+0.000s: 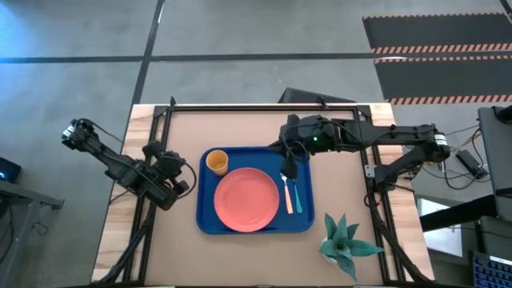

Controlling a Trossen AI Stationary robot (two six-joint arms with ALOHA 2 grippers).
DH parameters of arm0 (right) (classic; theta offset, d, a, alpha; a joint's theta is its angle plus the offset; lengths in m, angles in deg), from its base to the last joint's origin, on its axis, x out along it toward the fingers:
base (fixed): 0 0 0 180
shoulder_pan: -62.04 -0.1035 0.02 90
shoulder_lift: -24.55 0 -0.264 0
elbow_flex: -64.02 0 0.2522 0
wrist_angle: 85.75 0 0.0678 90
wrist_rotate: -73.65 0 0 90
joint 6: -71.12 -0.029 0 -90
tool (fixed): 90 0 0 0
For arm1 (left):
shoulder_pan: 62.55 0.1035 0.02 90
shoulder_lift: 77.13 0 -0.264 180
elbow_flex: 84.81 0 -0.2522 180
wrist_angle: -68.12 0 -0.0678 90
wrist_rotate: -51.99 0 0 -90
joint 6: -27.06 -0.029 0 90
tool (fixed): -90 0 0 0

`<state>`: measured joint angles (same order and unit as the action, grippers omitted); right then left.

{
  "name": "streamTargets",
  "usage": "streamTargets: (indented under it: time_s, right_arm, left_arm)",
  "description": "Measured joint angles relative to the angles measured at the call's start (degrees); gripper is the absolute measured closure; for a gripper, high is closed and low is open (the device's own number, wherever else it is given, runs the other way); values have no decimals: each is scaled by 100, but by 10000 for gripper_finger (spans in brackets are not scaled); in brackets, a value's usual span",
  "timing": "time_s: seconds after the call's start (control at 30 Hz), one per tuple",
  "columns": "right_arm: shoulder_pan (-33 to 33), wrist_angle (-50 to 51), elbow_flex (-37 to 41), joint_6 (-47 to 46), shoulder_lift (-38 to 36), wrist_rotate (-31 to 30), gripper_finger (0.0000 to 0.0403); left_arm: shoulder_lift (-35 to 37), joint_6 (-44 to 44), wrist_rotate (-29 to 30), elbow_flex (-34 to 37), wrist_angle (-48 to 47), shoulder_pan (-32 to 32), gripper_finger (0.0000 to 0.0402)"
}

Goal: Pick and place plate/cup/fork/spoon on tray
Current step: Return to Home Position

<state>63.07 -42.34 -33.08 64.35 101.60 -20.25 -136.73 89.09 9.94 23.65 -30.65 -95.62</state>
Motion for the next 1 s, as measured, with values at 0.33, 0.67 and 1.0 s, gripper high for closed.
streamTargets:
  time_s: [0.33,0.67,1.0]
  right_arm:
    - [-409,582,47,1218,-736,1412,394]
    - [-816,-247,1572,1531,-2686,1573,394]
    - [-894,-1494,4109,789,-4431,1628,394]
  left_arm:
    - [480,-1392,1037,94,1046,-394,402]
    - [2254,-1951,2490,1723,3327,-1976,402]
    - [3555,-4568,2295,2977,5853,-2270,402]
